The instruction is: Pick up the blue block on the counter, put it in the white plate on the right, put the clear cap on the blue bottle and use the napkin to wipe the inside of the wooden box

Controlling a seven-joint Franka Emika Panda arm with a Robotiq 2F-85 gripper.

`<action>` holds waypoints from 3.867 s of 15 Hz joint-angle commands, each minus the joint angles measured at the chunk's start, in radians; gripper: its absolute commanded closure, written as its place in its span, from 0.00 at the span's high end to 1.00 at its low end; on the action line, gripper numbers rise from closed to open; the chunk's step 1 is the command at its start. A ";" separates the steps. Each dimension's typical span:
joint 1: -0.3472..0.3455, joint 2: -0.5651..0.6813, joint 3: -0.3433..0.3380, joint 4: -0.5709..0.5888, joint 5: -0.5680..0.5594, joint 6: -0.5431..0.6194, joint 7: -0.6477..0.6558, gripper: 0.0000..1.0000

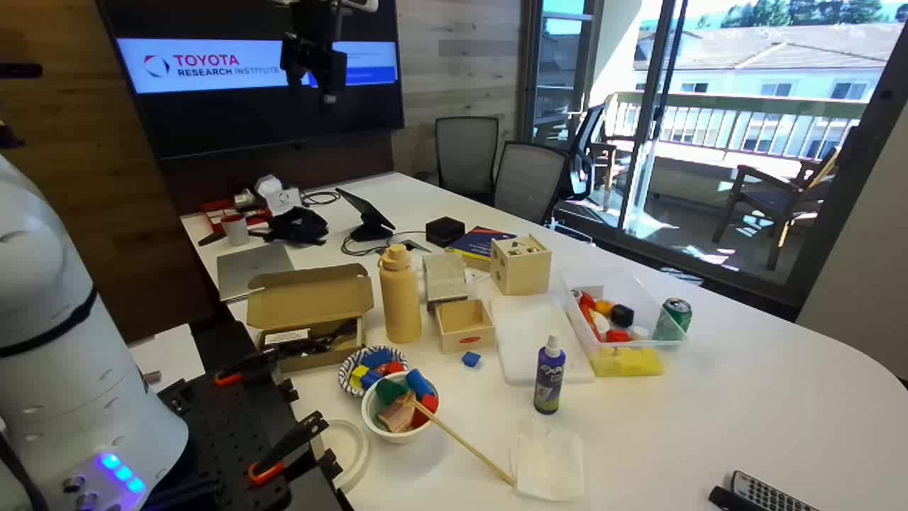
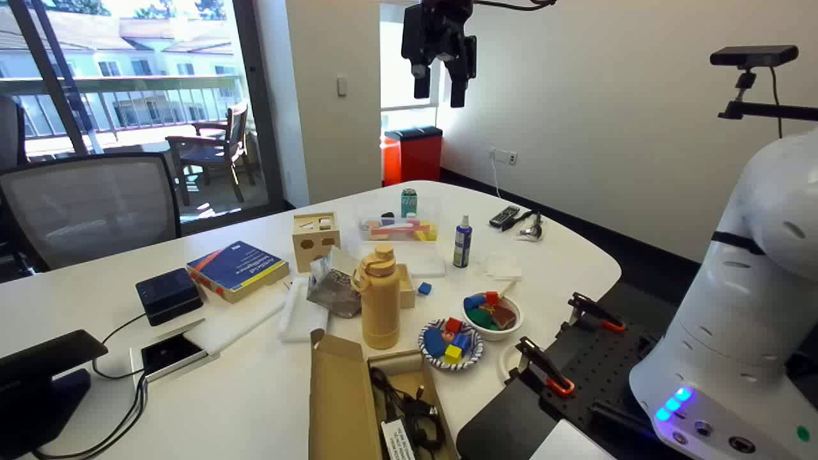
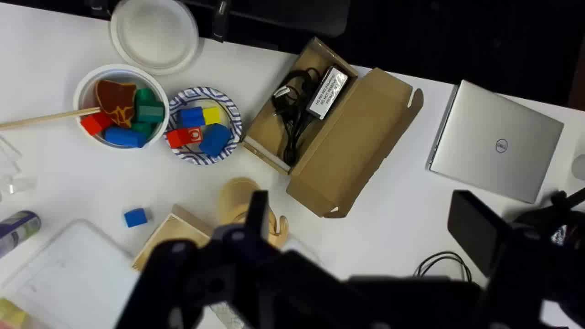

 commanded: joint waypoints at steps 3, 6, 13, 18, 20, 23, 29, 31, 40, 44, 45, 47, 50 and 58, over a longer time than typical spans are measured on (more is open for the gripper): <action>-0.033 0.031 0.006 0.013 0.008 0.031 0.027 1.00; -0.098 0.159 -0.030 0.018 0.007 0.210 0.086 1.00; -0.180 0.554 -0.097 0.063 0.128 0.603 0.161 1.00; -0.207 0.798 -0.092 0.072 0.239 0.817 0.269 1.00; -0.214 0.859 -0.091 0.062 0.277 0.904 0.320 1.00; -0.221 0.923 -0.092 0.050 0.329 1.012 0.402 1.00; -0.216 1.083 -0.135 0.128 0.375 1.055 0.576 1.00; -0.216 1.126 -0.142 0.161 0.370 1.043 0.621 1.00; -0.207 1.290 -0.152 0.353 0.327 0.989 0.778 1.00; -0.219 1.315 -0.141 0.363 0.331 0.976 0.809 1.00; -0.223 1.318 -0.136 0.358 0.335 0.977 0.811 1.00; -0.224 1.322 -0.131 0.342 0.342 0.988 0.822 1.00; -0.231 1.333 -0.117 0.330 0.359 1.004 0.814 0.75; -0.222 1.329 -0.118 0.328 0.362 1.024 0.810 0.22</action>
